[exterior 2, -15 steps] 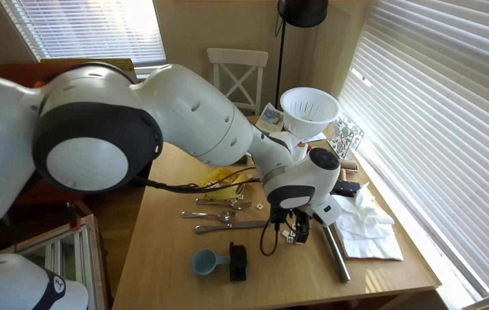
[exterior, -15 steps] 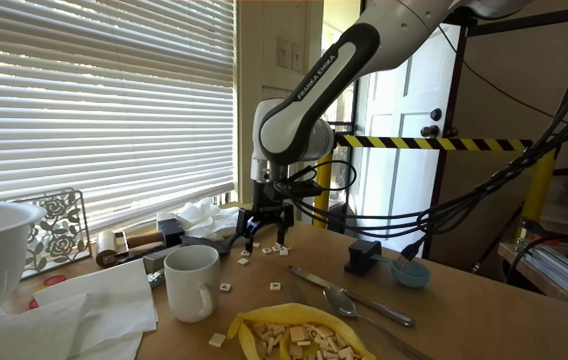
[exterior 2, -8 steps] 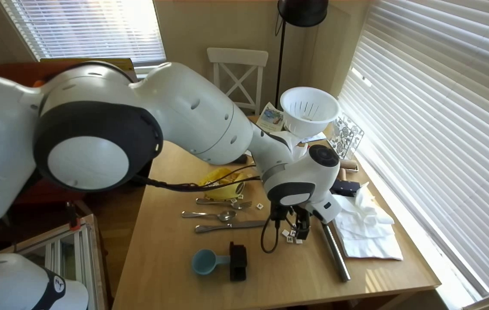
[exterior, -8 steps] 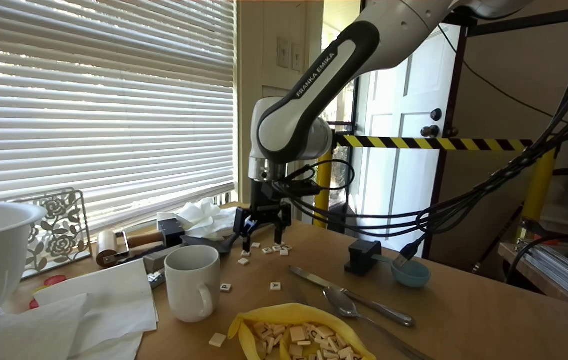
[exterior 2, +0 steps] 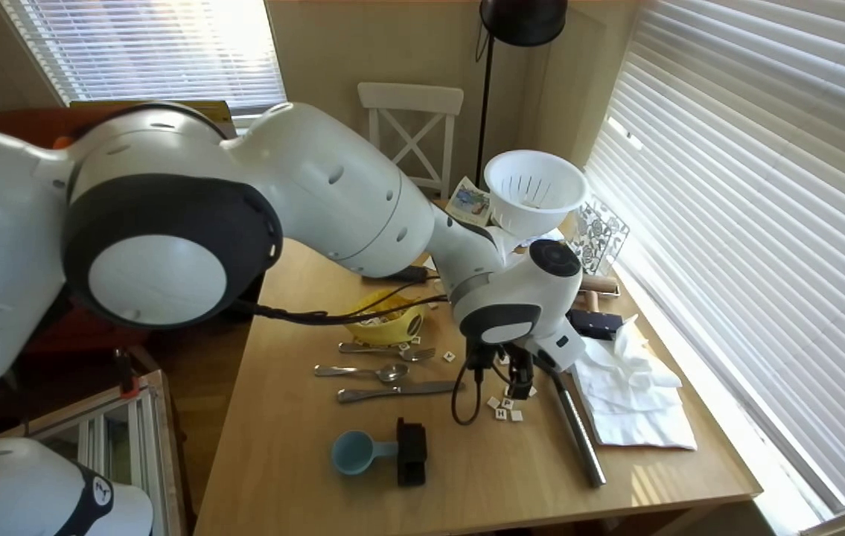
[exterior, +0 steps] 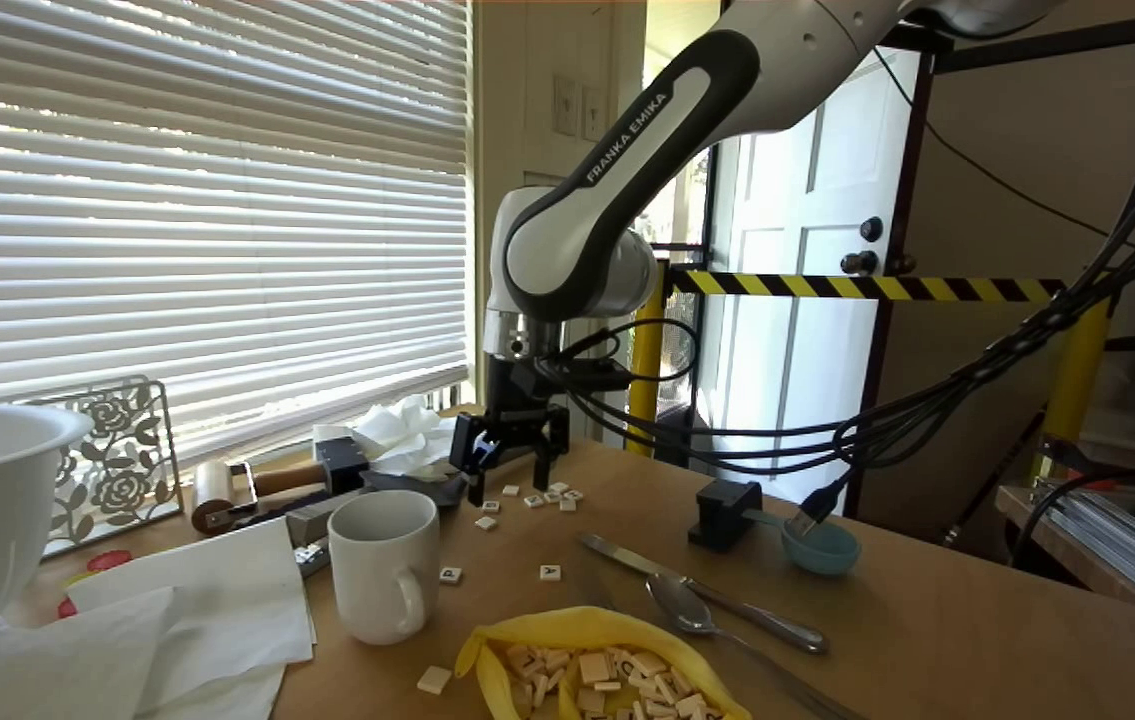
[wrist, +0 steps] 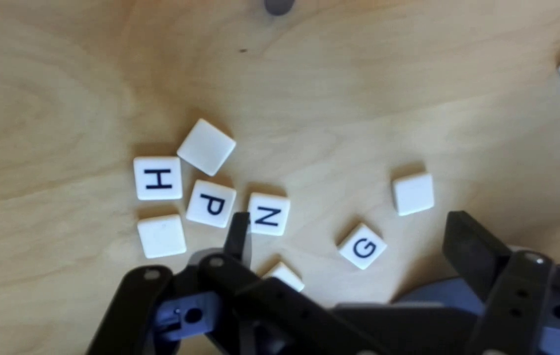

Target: Pick up one piece of the letter of the game and put it in the cup

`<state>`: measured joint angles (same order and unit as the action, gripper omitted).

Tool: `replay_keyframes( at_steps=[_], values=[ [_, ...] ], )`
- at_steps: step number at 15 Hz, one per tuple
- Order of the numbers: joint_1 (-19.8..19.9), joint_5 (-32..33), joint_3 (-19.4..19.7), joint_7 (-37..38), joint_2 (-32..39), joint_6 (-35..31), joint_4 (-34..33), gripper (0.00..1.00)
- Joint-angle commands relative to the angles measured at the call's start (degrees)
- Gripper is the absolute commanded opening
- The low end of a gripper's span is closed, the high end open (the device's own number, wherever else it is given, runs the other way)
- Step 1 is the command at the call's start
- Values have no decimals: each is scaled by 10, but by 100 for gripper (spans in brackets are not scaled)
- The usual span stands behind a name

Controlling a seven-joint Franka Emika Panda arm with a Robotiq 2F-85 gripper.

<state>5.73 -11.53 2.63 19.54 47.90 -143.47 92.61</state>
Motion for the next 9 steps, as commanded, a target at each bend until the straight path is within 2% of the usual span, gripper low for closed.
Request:
replay_keyframes(
  at_steps=[1, 9],
  values=[
    [13, -32, -15, -16, 9, -2, -14, 100],
    [26, -57, -14, -12, 28, -11, -23, 100]
  ],
)
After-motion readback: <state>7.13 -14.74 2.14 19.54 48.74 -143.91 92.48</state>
